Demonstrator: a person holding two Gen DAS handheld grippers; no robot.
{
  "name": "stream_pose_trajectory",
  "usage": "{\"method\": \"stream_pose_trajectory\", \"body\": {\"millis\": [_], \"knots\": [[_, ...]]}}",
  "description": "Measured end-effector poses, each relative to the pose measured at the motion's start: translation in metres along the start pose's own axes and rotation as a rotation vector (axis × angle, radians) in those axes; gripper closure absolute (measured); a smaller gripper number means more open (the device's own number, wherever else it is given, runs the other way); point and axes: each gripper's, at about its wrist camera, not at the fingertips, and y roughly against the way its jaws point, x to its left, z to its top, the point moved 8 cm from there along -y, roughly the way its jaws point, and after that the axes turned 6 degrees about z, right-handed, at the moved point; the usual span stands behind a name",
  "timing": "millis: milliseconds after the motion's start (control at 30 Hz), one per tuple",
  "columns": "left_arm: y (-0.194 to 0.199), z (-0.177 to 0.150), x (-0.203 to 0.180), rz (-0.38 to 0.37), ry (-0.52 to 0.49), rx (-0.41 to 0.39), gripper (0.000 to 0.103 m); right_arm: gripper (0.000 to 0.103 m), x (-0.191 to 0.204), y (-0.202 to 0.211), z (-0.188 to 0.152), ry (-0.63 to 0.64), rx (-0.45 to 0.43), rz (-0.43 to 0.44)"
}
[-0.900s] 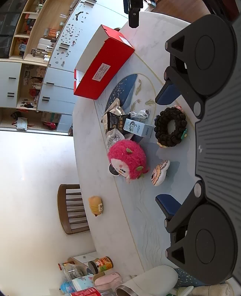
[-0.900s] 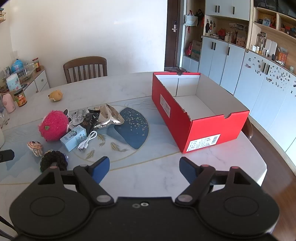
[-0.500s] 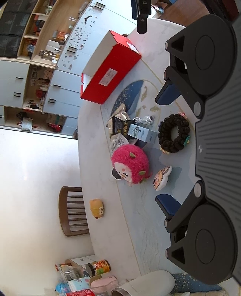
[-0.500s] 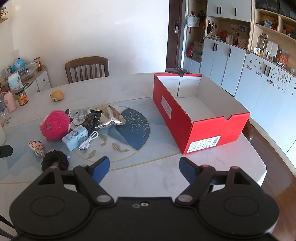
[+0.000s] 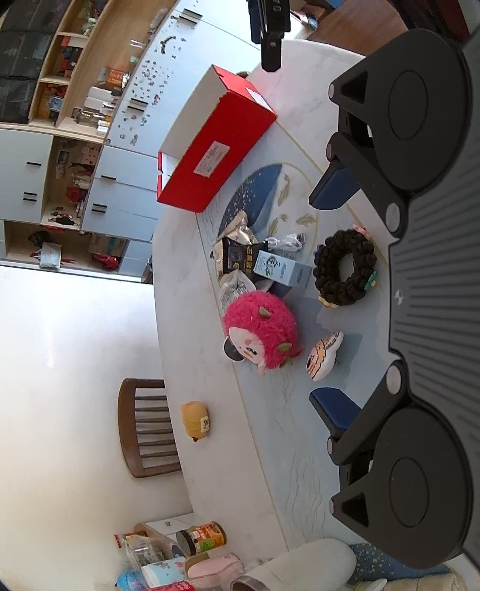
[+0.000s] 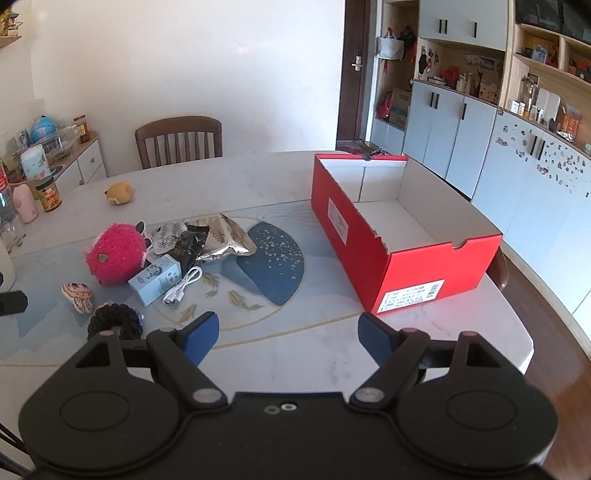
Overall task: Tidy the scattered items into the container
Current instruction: 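Move both tools toward the scattered items on the table, then grasp the cartoon-face plush with the left tool while the right tool grasps the black bead bracelet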
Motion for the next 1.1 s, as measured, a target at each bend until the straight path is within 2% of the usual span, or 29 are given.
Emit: {"method": "stream_pose_trajectory", "body": {"millis": [233, 500, 667, 833, 1100], "knots": [[-0.006, 0.004, 0.000, -0.014, 0.026, -0.006, 0.000, 0.000, 0.005, -0.008, 0.007, 0.054, -0.002, 0.039], [-0.032, -0.006, 0.008, 0.006, 0.059, 0.068, 0.000, 0.000, 0.018, -0.036, 0.007, 0.094, 0.056, 0.178], [-0.053, -0.012, 0.016, 0.039, 0.032, 0.091, 0.000, 0.000, 0.045, -0.058, 0.004, 0.181, 0.079, 0.298], [-0.081, -0.015, 0.026, 0.092, 0.005, 0.102, 0.000, 0.000, 0.079, -0.083, -0.007, 0.303, 0.122, 0.366], [-0.111, -0.016, 0.044, 0.150, 0.037, 0.125, 0.001, 0.000, 0.119, -0.120, -0.015, 0.323, 0.165, 0.454]]}}
